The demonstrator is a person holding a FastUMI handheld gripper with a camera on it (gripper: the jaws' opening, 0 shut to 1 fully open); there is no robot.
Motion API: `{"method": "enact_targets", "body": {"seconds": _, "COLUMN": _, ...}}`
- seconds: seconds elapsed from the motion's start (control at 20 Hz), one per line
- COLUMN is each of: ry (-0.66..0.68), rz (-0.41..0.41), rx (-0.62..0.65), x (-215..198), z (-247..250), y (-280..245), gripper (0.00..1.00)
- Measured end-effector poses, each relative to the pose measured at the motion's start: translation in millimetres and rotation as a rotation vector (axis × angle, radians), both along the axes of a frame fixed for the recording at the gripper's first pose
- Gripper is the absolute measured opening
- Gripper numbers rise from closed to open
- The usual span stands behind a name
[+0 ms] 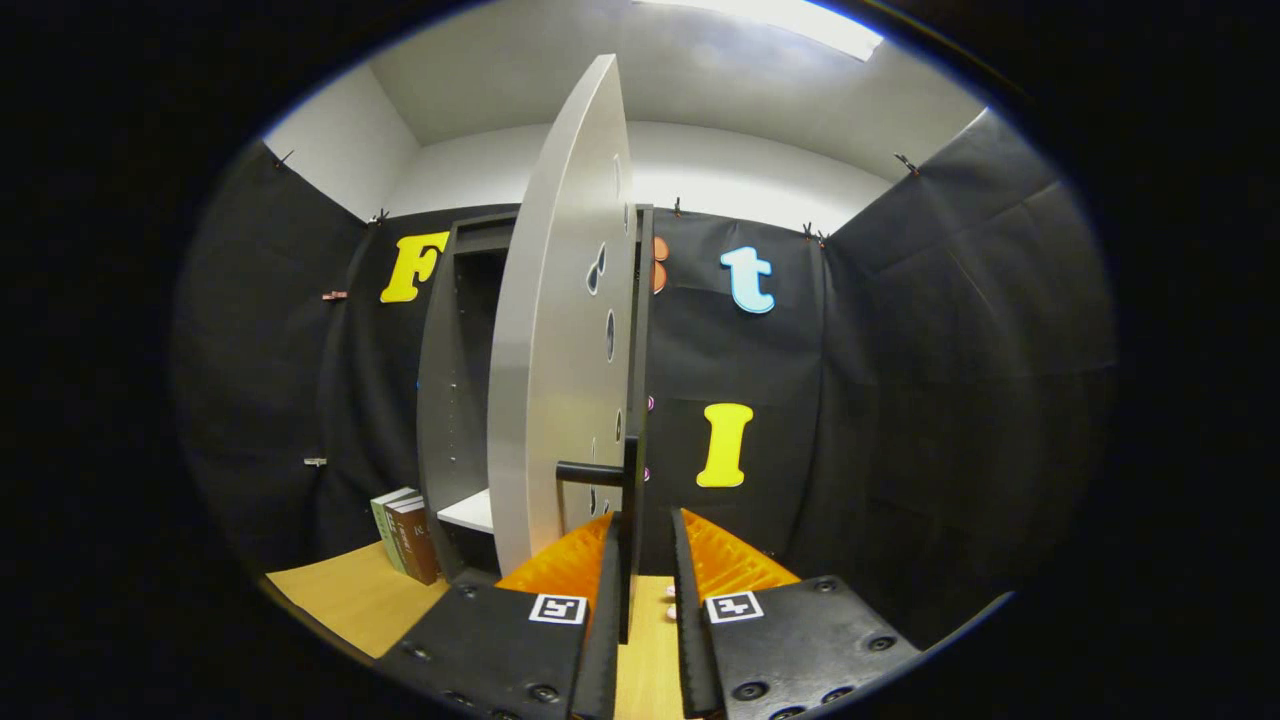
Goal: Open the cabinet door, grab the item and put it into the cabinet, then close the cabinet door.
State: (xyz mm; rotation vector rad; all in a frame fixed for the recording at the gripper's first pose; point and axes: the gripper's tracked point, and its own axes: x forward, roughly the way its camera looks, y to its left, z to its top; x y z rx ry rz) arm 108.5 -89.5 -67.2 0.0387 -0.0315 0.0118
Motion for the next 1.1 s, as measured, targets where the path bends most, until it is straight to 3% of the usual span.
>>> {"method": "enact_targets", "body": {"seconds": 0.2, "ry": -0.052, "rz": -0.054, "rx": -0.013, "x": -14, "z": 16, "y": 0, "gripper": 0.49}}
{"method": "enact_targets", "body": {"seconds": 0.5, "ry": -0.012, "rz": -0.043, "rx": 0.026, "x": -35, "z": 3, "y": 51, "gripper": 0.48}}
{"method": "enact_targets", "body": {"seconds": 0.9, "ry": 0.239, "rz": 0.005, "rx": 0.0, "x": -28, "z": -107, "y": 170, "gripper": 0.57}}
{"method": "enact_targets", "body": {"seconds": 1.0, "ry": 0.308, "rz": 0.03, "rx": -0.002, "x": -24, "z": -139, "y": 195, "gripper": 0.61}}
{"method": "enact_targets", "body": {"seconds": 1.05, "ry": 0.346, "rz": 0.028, "rx": -0.012, "x": -24, "z": -157, "y": 200, "gripper": 0.7}}
{"method": "enact_targets", "body": {"seconds": 1.1, "ry": 0.384, "rz": 0.022, "rx": -0.027, "x": -18, "z": -179, "y": 204, "gripper": 0.73}}
